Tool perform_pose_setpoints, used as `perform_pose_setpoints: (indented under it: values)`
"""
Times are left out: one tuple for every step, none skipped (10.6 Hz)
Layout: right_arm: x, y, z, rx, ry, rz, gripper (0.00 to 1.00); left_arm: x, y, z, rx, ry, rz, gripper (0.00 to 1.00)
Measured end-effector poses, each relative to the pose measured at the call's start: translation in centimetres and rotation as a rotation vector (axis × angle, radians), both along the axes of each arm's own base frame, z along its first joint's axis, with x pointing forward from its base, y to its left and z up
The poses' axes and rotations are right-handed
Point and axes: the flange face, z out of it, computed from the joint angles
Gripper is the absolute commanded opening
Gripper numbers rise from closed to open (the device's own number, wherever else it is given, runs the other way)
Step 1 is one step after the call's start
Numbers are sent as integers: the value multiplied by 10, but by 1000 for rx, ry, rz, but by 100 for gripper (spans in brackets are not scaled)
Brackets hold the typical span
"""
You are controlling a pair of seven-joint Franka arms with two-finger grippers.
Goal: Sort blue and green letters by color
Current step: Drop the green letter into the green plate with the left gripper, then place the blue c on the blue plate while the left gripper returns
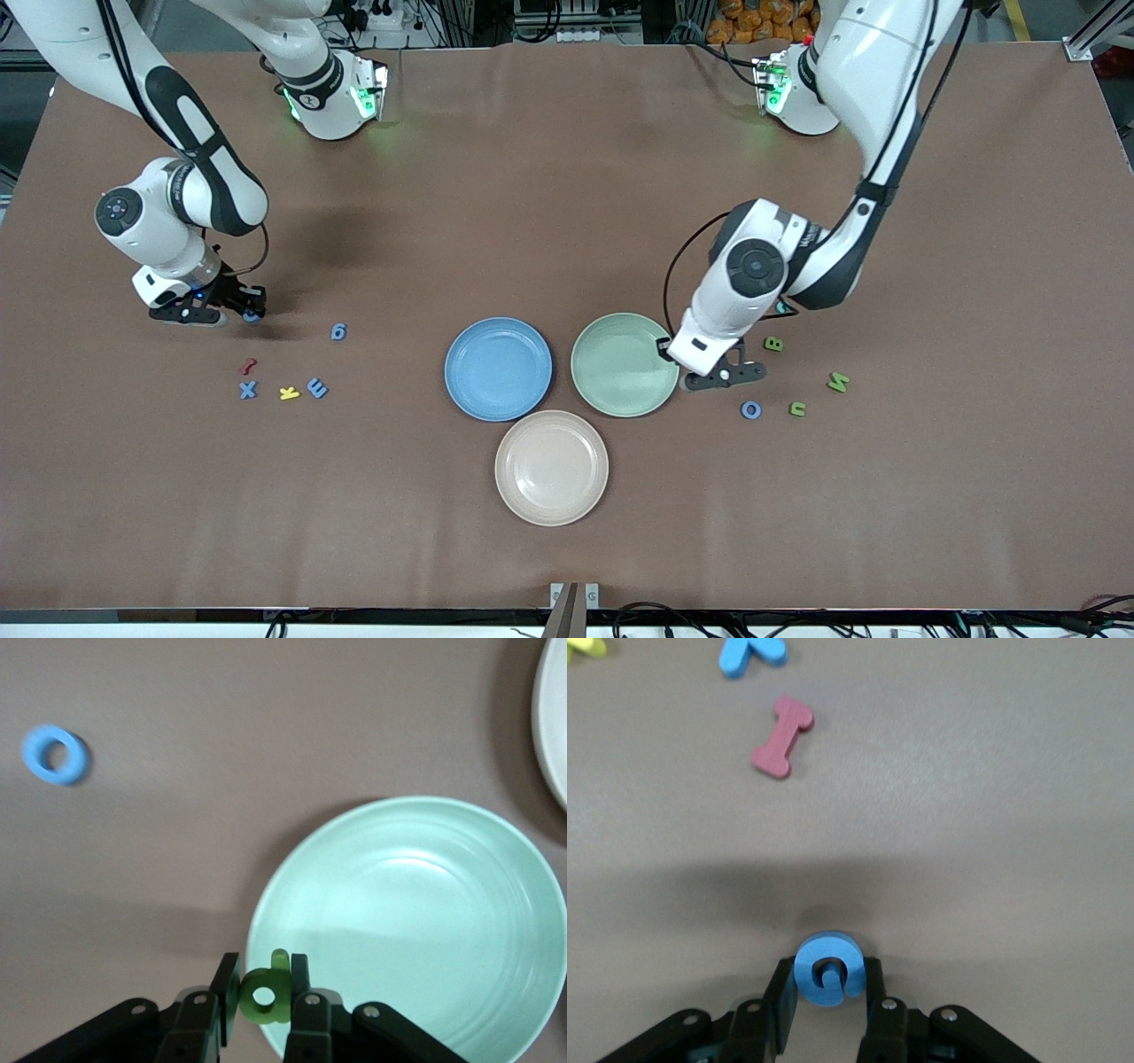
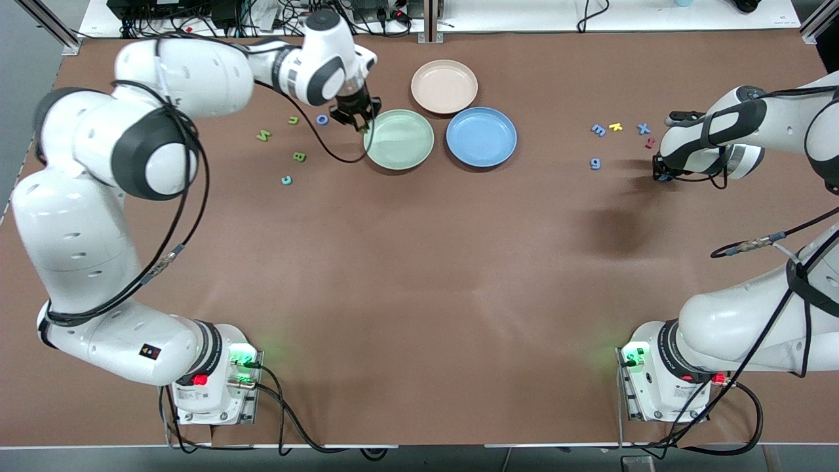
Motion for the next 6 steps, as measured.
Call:
perform_pose_setpoints:
  values:
    - [6,-1,7,5,9,0,22,-4,-12,-11,1,13,15,0]
    - [15,-2,23,17,31,0,22,-6,-21,-18,1,19,28,0]
    - [25,-1,47,29,46,3,22,-6,-27,-20,-2,19,40,5]
    - [35,5,72,36,43,-5,22,-6,-30,-22,-3,21,51,99]
    - [47,24,92,39,20,-29,22,-7,-35,-26,-2,25,66,100]
    - [61,55,105,43,0,-56,22,-7,-38,-29,-1,27,76,100]
